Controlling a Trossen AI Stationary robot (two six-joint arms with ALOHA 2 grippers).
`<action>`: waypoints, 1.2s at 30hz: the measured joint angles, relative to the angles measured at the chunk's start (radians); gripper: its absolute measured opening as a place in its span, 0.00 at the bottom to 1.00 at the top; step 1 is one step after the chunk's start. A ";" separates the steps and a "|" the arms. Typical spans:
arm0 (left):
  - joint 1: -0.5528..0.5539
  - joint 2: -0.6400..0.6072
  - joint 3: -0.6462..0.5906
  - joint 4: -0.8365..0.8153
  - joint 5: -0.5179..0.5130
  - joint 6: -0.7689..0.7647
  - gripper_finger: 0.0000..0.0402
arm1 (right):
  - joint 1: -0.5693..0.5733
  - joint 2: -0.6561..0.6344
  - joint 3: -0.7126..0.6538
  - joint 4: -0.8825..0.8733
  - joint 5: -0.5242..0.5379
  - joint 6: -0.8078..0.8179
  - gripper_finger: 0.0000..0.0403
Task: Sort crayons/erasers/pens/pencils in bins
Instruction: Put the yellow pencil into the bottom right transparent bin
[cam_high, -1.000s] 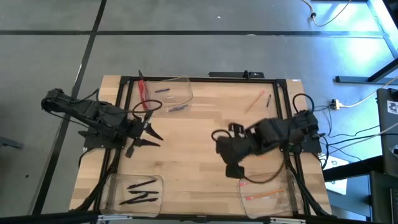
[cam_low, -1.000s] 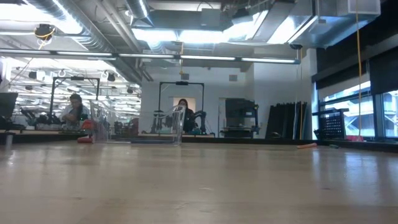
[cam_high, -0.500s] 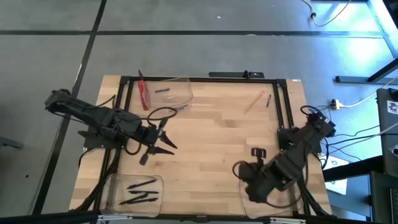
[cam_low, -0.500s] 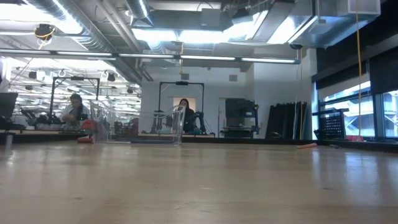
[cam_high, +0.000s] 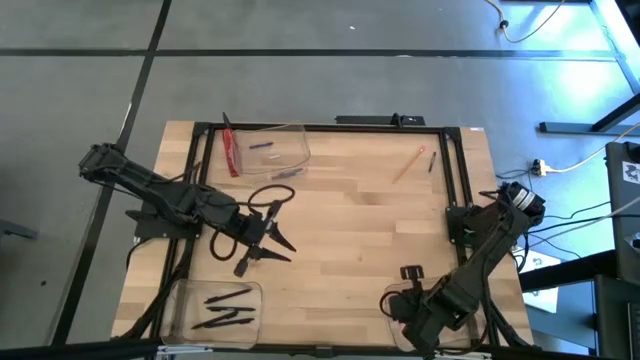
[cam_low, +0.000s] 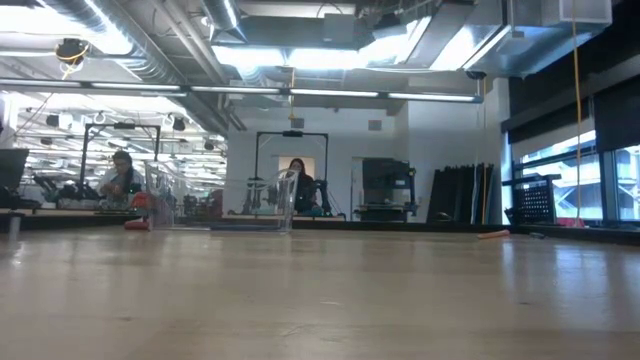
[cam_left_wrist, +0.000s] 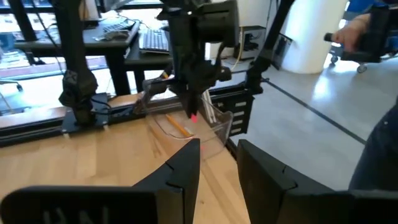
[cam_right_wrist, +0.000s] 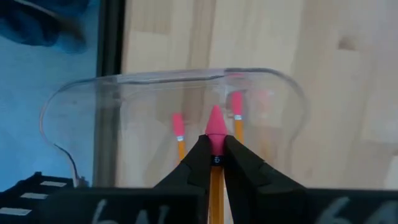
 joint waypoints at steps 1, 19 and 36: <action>-0.006 0.003 0.000 0.002 0.000 0.000 0.24 | 0.002 0.000 -0.017 0.020 -0.010 0.000 0.08; -0.042 0.004 0.000 0.068 -0.004 0.000 0.24 | -0.002 0.000 -0.196 0.196 -0.092 0.023 0.11; -0.042 0.003 0.000 0.066 -0.059 -0.002 0.24 | -0.017 0.000 -0.191 0.213 -0.047 0.028 0.33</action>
